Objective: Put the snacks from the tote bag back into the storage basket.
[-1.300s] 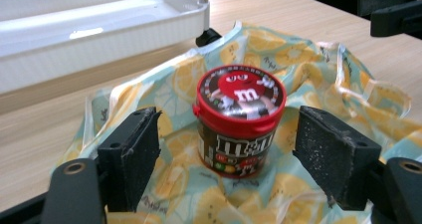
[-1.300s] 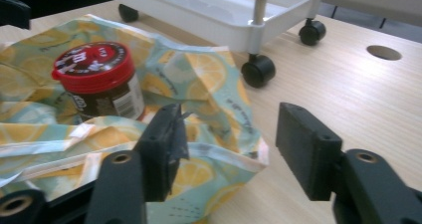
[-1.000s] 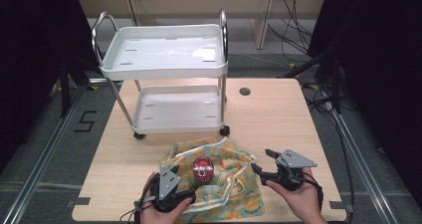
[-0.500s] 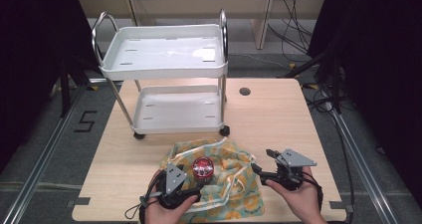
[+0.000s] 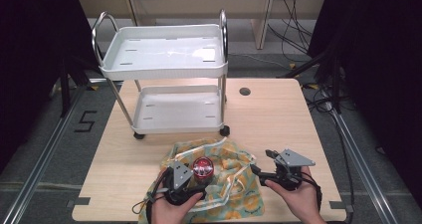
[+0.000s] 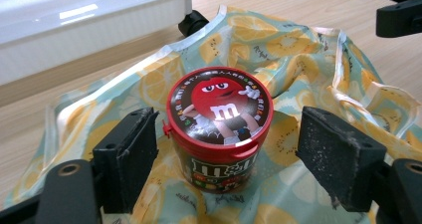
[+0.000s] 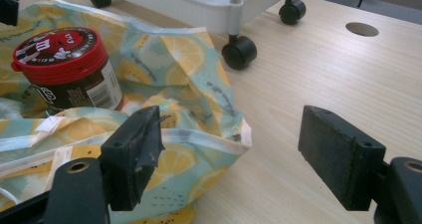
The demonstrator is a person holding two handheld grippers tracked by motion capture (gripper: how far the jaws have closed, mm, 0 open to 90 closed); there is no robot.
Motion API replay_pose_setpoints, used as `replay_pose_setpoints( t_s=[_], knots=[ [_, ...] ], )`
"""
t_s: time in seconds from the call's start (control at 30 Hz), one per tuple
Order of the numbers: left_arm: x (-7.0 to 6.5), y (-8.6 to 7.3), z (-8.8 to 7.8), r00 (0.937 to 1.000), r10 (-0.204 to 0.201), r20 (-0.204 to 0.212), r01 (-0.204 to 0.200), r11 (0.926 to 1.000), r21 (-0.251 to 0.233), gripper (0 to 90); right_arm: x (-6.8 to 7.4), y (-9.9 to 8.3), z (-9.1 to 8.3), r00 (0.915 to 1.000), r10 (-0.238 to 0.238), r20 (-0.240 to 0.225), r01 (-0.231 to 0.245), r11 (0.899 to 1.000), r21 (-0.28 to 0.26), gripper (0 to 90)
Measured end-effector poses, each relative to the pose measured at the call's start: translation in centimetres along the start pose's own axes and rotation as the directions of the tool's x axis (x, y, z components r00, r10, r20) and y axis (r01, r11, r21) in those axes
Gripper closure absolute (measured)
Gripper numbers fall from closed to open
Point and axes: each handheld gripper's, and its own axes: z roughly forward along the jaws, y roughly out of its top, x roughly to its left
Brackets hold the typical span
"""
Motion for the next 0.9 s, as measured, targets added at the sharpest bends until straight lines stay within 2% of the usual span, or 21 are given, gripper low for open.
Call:
replay_pose_setpoints(
  t_s=[0.03,0.07,0.1,0.13,0.17,0.2,0.37,0.43,0.47,0.5,0.53,0.57,0.6,0.63,0.7,0.73,0.8,0.83,0.9],
  knots=[
    [-0.1,0.0,0.3,1.0,-0.007,0.0,0.007,1.0,-0.004,23.0,0.0,0.0,0.0,1.0,0.0,0.0,0.0,1.0,0.001,26.0],
    [0.0,0.0,0.3,1.0,0.005,-0.002,-0.005,0.9999,0.014,22.8,0.0,0.0,0.0,1.0,0.001,0.0,-0.001,1.0,0.001,25.9],
    [-0.1,0.0,0.5,1.0,-0.006,0.001,0.006,1.0,0.003,22.5,-0.1,0.0,0.1,0.9999,0.002,-0.014,-0.002,1.0,-0.002,25.9],
    [-0.2,0.1,0.7,0.9999,0.009,-0.008,-0.009,0.9997,0.023,22.3,-0.1,0.0,0.1,0.9999,0.002,-0.014,-0.002,1.0,-0.002,25.8],
    [-0.3,0.1,1.0,1.0,-0.003,-0.004,0.003,0.9998,0.021,21.8,0.0,-0.1,0.0,0.9998,0.017,-0.003,-0.017,1.0,0.008,25.8],
    [-0.2,0.2,1.1,0.9999,0.009,-0.011,-0.008,0.9994,0.033,21.4,0.1,-0.1,0.0,0.9998,0.022,-0.006,-0.022,1.0,0.01,25.7],
    [-0.2,0.2,1.9,0.9997,0.0,-0.024,0.001,0.9989,0.046,20.0,0.2,-0.1,0.1,0.9997,0.021,-0.009,-0.021,1.0,0.005,25.5],
    [-0.1,0.1,2.2,0.9995,0.012,-0.029,-0.009,0.9972,0.074,19.8,0.2,-0.1,0.0,0.9999,0.013,-0.006,-0.013,1.0,0.007,25.4],
    [-0.1,0.1,2.2,0.9995,0.012,-0.029,-0.009,0.9972,0.074,19.8,0.2,-0.1,0.0,0.9997,0.024,-0.005,-0.024,1.0,0.011,25.3],
    [-0.2,0.0,2.4,0.9995,-0.006,-0.03,0.007,0.9981,0.062,19.8,0.0,-0.1,0.2,0.9999,-0.003,-0.014,0.003,1.0,0.004,25.3],
    [-0.1,0.0,2.4,0.999,0.005,-0.044,-0.002,0.9968,0.08,19.8,-0.1,-0.1,0.2,0.9999,-0.005,-0.014,0.005,1.0,0.002,25.2],
    [0.0,0.0,2.7,0.999,-0.006,-0.044,0.01,0.9967,0.081,19.7,0.0,-0.1,0.2,0.9998,-0.002,-0.018,0.002,1.0,0.005,25.2],
    [0.0,-0.1,2.8,0.999,-0.003,-0.045,0.007,0.9968,0.079,19.6,-0.1,-0.1,0.2,0.9997,-0.022,-0.006,0.022,1.0,-0.002,25.1],
    [0.1,-0.1,2.9,0.9988,-0.007,-0.048,0.011,0.9962,0.087,19.6,0.1,-0.2,0.2,0.9999,0.003,-0.012,-0.003,1.0,0.005,25.1],
    [0.1,-0.1,3.1,0.9988,-0.008,-0.049,0.012,0.9955,0.094,19.4,-0.1,-0.1,0.3,0.9995,-0.02,-0.025,0.02,1.0,0.007,25.1],
    [0.4,-0.1,3.0,0.9983,0.038,-0.043,-0.032,0.9916,0.125,19.3,-0.1,-0.1,0.2,0.9996,-0.022,-0.019,0.022,1.0,0.007,25.1],
    [0.3,-0.2,3.2,0.9982,0.043,-0.042,-0.036,0.9897,0.139,19.3,0.0,-0.1,0.2,0.9997,-0.018,-0.018,0.018,1.0,0.01,25.0],
    [0.3,-0.3,3.3,0.9986,0.035,-0.039,-0.03,0.9907,0.133,19.3,0.2,-0.2,0.2,0.9998,0.011,-0.015,-0.01,1.0,0.019,25.0],
    [0.3,-0.4,3.5,0.9985,0.036,-0.041,-0.03,0.9903,0.135,19.3,0.3,-0.2,0.1,0.9996,0.023,-0.015,-0.023,0.999,0.026,25.0]
  ],
)
